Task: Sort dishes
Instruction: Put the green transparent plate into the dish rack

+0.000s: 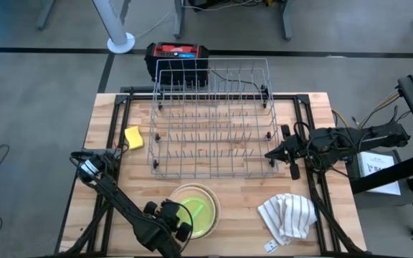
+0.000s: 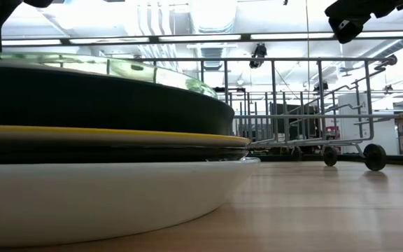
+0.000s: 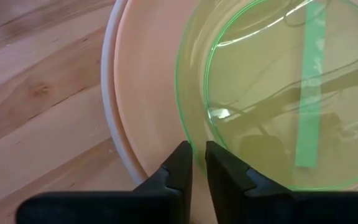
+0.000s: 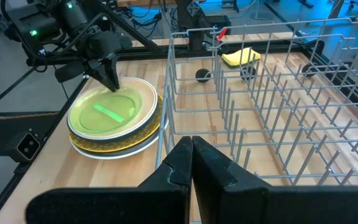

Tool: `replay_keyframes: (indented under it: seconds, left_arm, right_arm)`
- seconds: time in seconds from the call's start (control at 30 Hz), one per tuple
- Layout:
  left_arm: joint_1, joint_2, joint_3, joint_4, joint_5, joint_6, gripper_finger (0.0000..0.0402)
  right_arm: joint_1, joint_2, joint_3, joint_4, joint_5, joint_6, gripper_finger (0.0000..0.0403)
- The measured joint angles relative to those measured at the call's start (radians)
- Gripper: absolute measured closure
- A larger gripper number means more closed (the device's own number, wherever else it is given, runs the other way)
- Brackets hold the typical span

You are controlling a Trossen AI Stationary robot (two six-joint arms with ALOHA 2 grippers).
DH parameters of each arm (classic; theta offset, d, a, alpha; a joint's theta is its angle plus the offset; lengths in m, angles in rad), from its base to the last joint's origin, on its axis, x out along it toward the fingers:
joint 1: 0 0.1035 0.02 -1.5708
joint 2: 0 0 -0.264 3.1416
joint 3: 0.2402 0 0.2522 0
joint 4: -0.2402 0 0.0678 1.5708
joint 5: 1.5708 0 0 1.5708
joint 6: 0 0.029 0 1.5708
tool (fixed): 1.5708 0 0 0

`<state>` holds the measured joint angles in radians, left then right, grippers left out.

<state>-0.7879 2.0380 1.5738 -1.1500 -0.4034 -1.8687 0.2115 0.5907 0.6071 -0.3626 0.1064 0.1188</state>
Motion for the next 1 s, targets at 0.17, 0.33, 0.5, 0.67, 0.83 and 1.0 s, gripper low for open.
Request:
replay_keyframes:
  seconds: [0.17,0.33,0.5,0.67,0.83,1.0]
  left_arm:
    - [0.000,0.000,0.000,-0.001,0.000,0.000,0.0378]
    - [0.000,0.000,0.000,-0.001,0.000,0.000,0.0380]
    - [0.000,0.000,0.000,-0.002,0.002,0.000,0.0380]
    - [0.000,-0.004,0.005,-0.015,0.004,0.000,0.0381]
    - [0.000,-0.005,0.045,-0.080,0.005,0.000,0.0381]
    - [0.000,-0.006,0.091,-0.147,0.005,0.000,0.0381]
  right_arm:
    - [0.000,0.000,0.000,0.000,0.000,0.000,0.0403]
    - [0.000,0.000,0.000,0.000,0.000,0.000,0.0403]
    - [0.000,0.000,0.000,0.000,0.000,0.000,0.0403]
    - [0.000,0.000,0.000,0.000,0.000,0.000,0.0403]
    - [0.000,0.000,0.000,0.000,0.000,0.000,0.0403]
    - [0.000,0.000,0.000,0.000,0.000,0.000,0.0403]
